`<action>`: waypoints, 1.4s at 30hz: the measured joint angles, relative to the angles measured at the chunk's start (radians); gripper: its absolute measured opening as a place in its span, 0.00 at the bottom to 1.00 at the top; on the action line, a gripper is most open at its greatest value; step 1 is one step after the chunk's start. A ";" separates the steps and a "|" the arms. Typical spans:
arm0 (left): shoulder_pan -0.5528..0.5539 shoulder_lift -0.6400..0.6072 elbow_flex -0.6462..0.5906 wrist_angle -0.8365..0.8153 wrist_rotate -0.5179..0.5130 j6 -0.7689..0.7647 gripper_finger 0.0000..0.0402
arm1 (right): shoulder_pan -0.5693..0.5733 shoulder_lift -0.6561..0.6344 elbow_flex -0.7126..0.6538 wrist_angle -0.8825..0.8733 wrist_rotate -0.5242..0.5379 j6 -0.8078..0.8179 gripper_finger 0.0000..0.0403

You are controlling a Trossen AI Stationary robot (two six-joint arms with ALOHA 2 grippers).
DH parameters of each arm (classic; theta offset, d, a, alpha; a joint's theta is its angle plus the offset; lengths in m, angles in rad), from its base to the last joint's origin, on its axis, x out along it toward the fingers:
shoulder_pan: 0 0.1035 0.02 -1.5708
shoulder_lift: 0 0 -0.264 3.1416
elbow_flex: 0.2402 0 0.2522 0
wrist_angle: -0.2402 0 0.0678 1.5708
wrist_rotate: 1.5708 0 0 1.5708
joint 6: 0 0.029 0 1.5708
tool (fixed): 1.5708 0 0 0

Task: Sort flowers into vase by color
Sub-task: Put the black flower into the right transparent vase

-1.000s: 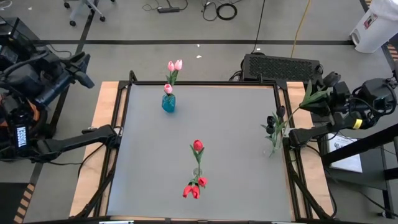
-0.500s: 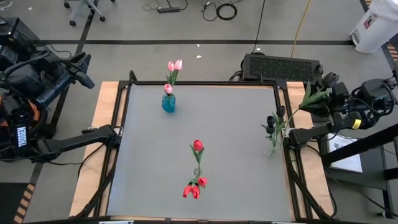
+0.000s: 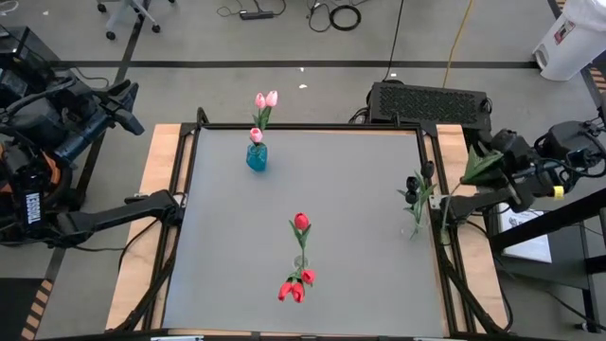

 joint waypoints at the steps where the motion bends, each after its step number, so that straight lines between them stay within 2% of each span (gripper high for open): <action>1: 0.000 0.000 0.000 0.000 0.000 0.000 0.26 | 0.000 0.000 0.000 -0.002 -0.017 -0.011 0.00; 13: 0.000 0.000 0.000 0.000 0.000 0.000 0.26 | 0.000 -0.026 0.000 -0.091 -0.040 -0.241 0.00; 22: 0.000 0.000 0.000 0.000 0.000 0.000 0.26 | 0.003 -0.041 0.000 -0.153 -0.043 -0.299 0.00; 37: 0.000 0.000 0.000 0.000 0.000 0.000 0.26 | 0.025 -0.042 0.000 -0.134 -0.043 -0.296 0.00; 42: 0.000 0.000 0.000 0.000 0.000 0.000 0.26 | 0.025 -0.042 0.000 -0.130 -0.059 -0.358 0.00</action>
